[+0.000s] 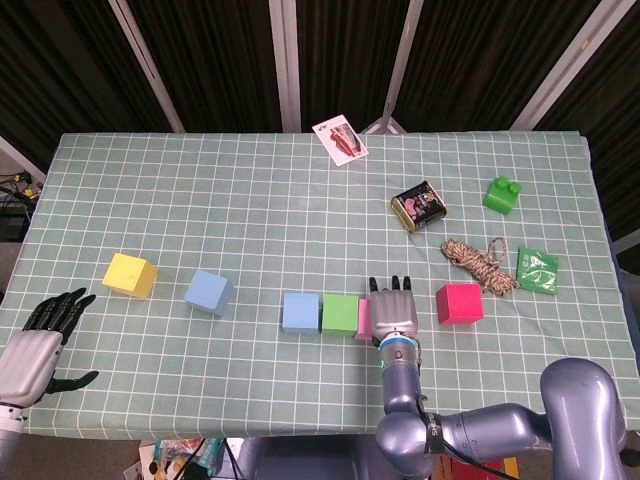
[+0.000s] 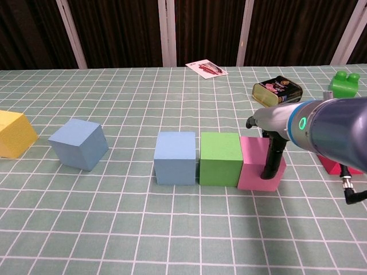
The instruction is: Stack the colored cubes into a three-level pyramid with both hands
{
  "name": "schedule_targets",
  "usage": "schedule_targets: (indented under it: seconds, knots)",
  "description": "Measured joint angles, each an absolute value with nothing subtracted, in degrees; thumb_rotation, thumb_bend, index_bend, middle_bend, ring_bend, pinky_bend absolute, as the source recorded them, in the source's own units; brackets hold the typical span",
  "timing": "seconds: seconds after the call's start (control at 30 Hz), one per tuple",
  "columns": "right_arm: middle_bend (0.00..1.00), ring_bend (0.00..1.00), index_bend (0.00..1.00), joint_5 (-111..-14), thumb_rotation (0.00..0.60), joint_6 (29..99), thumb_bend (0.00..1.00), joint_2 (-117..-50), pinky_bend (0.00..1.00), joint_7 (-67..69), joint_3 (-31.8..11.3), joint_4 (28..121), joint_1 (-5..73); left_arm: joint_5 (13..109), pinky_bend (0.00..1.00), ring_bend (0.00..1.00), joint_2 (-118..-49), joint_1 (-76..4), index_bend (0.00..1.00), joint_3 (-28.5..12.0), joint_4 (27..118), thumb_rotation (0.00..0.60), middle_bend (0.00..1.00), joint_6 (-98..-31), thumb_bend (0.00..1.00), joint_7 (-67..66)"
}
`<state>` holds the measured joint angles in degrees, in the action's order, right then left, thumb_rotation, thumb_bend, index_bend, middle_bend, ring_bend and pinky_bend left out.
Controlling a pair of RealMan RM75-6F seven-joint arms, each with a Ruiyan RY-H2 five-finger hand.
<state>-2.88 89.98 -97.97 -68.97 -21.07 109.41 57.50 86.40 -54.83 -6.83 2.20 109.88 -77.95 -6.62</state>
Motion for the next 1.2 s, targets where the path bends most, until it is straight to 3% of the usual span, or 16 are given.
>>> schedule_targets:
  seconds: [0.7, 1.2]
  knots:
    - [0.29, 0.0, 0.0, -5.12, 0.6, 89.14, 0.24, -97.94, 0.01, -67.29, -20.18, 109.39, 56.82, 86.46, 0.0, 0.0, -54.86, -6.79, 0.0, 2.23, 109.92, 0.6, 0.0, -78.01, 0.09, -6.92]
    - [0.2, 0.0, 0.0, -6.57, 0.6, 89.42, 0.17, -97.59, 0.01, -67.0, -19.61, 110.92, 56.69, 86.45, 0.0, 0.0, -54.88, -6.77, 0.0, 2.29, 109.89, 0.6, 0.0, -77.97, 0.09, -7.09]
